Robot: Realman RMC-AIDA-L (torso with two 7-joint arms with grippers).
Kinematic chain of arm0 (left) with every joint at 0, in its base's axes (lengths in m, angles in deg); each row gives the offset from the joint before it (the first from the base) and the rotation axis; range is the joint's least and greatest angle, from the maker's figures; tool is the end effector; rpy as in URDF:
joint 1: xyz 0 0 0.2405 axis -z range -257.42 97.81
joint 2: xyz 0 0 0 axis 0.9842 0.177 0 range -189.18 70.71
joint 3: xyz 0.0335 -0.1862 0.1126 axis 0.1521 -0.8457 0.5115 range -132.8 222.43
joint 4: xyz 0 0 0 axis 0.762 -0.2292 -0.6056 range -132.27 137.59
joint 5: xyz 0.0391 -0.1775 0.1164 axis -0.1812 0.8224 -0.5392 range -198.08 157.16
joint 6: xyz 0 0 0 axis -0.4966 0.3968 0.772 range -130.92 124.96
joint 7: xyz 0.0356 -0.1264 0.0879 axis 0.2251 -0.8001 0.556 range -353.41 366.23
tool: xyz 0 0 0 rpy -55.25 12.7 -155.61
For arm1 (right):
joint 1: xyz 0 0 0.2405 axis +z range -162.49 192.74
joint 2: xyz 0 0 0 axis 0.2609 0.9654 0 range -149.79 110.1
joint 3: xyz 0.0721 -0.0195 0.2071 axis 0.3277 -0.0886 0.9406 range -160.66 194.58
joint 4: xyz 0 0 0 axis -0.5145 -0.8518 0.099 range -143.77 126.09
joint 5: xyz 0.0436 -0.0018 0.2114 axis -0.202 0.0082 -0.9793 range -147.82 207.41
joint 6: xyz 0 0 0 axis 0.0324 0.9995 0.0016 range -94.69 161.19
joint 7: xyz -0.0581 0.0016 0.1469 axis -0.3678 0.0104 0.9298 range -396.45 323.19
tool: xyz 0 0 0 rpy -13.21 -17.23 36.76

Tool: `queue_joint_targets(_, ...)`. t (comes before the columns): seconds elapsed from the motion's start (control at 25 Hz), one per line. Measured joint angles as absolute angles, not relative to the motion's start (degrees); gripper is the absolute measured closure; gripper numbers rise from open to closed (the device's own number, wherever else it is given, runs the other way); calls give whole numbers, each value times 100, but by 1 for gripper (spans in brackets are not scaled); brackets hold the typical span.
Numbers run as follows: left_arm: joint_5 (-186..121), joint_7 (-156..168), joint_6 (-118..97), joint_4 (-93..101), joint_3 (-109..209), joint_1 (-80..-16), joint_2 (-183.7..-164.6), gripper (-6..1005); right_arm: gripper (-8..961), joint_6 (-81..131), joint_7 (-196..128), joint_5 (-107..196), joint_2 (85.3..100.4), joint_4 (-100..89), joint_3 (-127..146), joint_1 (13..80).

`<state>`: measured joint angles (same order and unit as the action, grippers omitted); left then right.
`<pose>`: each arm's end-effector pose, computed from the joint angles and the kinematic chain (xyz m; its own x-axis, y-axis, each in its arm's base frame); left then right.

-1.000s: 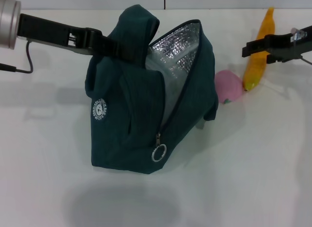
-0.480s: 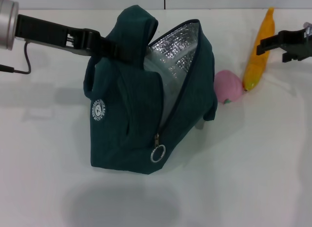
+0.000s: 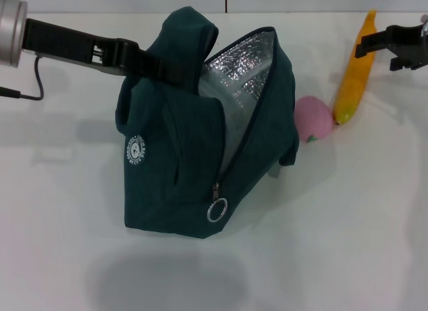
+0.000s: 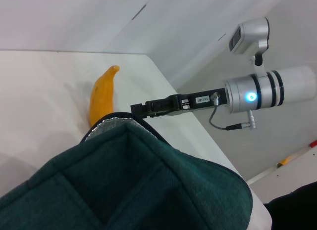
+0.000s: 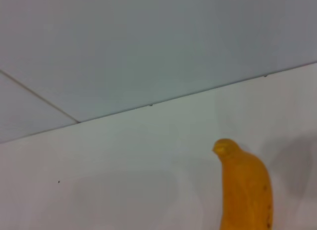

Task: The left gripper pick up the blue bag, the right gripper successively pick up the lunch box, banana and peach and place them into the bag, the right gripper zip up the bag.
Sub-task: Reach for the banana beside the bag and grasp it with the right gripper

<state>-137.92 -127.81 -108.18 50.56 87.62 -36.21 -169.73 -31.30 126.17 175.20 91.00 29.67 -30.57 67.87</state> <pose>-0.1490 0.3562 0.0746 0.5514 0.7897 0.2689 0.7633 -0.6077 0.2194 0.1977 0.4536 0.0549 0.2156 -0.8649 -0.4533 -0.9481 -0.0743 -0.3093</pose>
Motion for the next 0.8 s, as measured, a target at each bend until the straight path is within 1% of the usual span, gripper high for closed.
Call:
queue_joint_targets(0.36, -13774, -12727, -10818, 5056, 8762, -3639, -16954, 959, 156, -2663, 12622, 17514, 9096, 2505, -2953, 6803)
queue_joint_targets(0.8, -13769, -12608, -10818, 5056, 8761, -3620, -16961, 959, 169, -2168, 12618, 17457, 9191, 2498, -2936, 6819)
